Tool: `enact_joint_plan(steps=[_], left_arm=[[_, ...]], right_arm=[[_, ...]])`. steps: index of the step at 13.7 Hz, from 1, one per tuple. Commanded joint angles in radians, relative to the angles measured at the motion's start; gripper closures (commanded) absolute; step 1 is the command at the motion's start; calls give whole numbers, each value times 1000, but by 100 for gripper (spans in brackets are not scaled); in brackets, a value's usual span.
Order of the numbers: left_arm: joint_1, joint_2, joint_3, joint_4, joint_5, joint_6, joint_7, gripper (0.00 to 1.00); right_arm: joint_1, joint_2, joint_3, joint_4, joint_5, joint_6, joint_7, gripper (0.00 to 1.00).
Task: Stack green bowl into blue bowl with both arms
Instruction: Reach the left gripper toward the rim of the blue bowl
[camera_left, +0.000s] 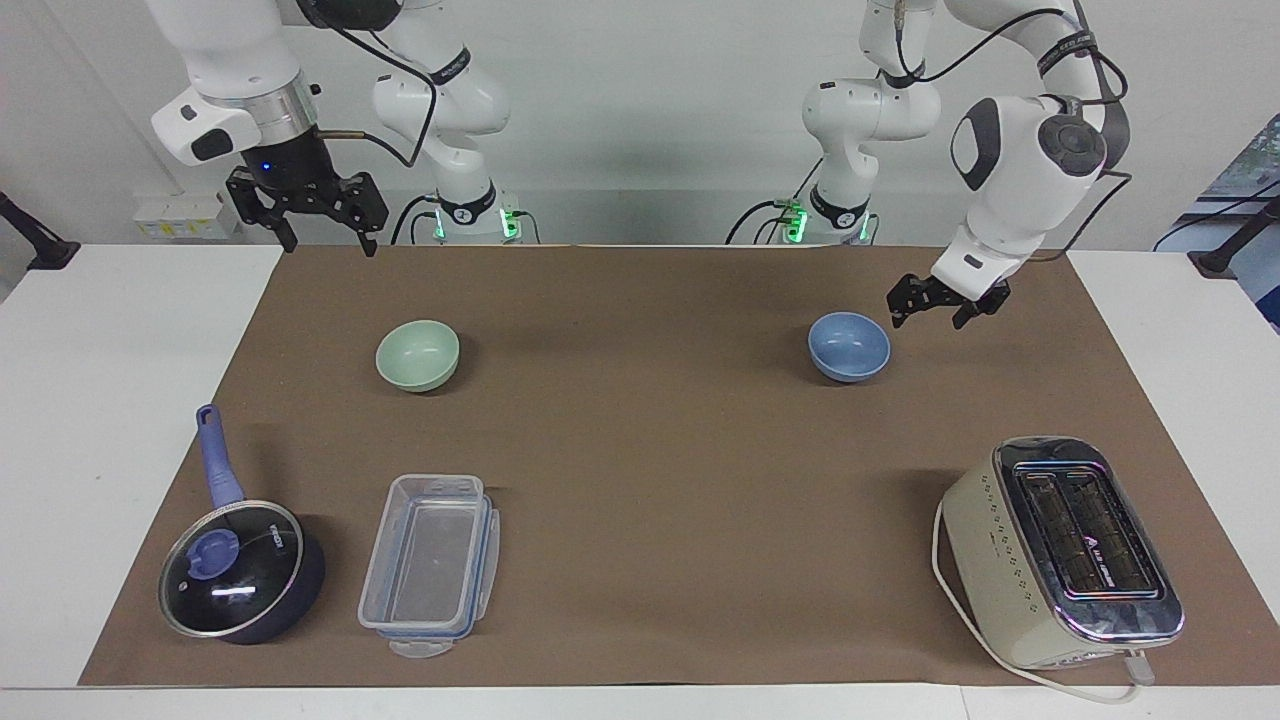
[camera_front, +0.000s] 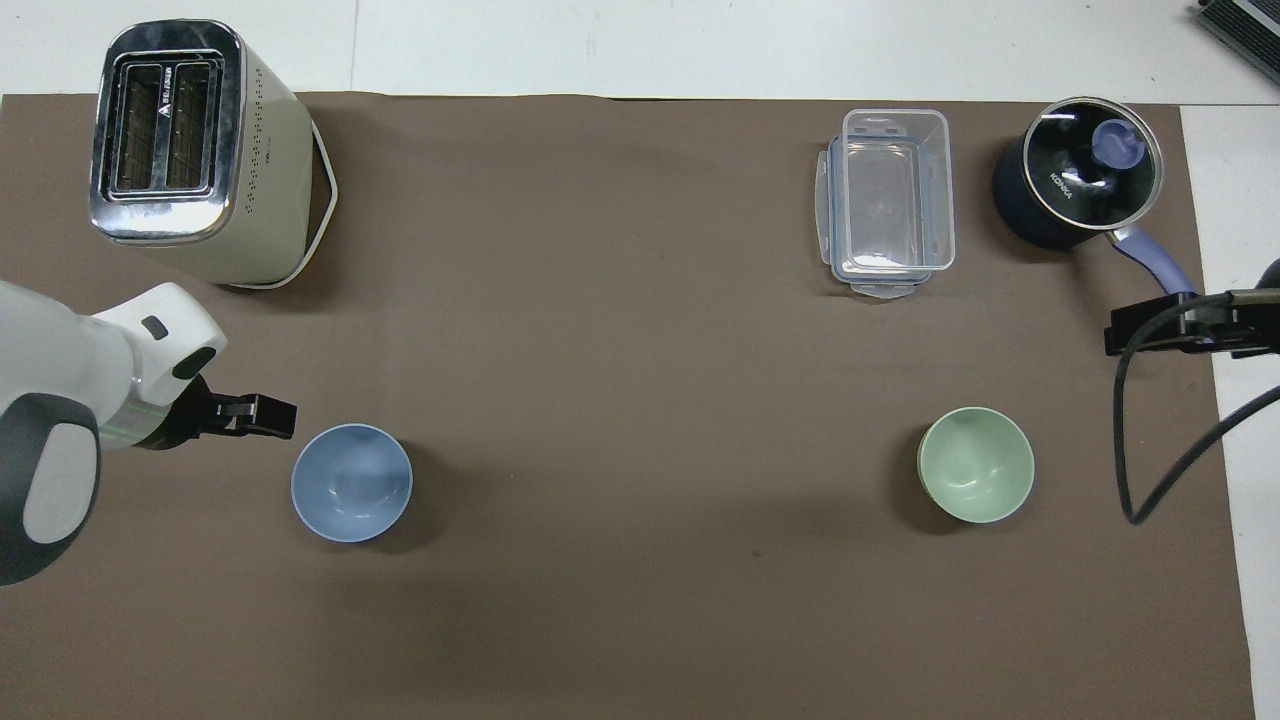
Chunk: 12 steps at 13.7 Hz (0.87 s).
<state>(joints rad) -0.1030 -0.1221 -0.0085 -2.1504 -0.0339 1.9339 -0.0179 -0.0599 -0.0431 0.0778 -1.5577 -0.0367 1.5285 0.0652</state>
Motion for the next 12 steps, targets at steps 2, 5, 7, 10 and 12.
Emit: enact_joint_plan(steps=[2,5,7,10,12], left_arm=[[-21,-34,10,-129,-14,130,-10,0],[-18,-24,10,-235,-15,281,-8,0],[-18,-19,10,-255,-17,304,-8,0],[-20,-16,10,-302,-69,353,-7,0],[-23,2,10,-342,-69,414,-1,51]], right_arm=[[-12,-17,2,-21,23,4,8,0],[-12,-18,2,-21,21,4,8,0],[-12,-17,2,-21,21,4,7,0],[-12,-17,2,-21,21,4,7,0],[-12,-17,2,-21,23,4,8,0]])
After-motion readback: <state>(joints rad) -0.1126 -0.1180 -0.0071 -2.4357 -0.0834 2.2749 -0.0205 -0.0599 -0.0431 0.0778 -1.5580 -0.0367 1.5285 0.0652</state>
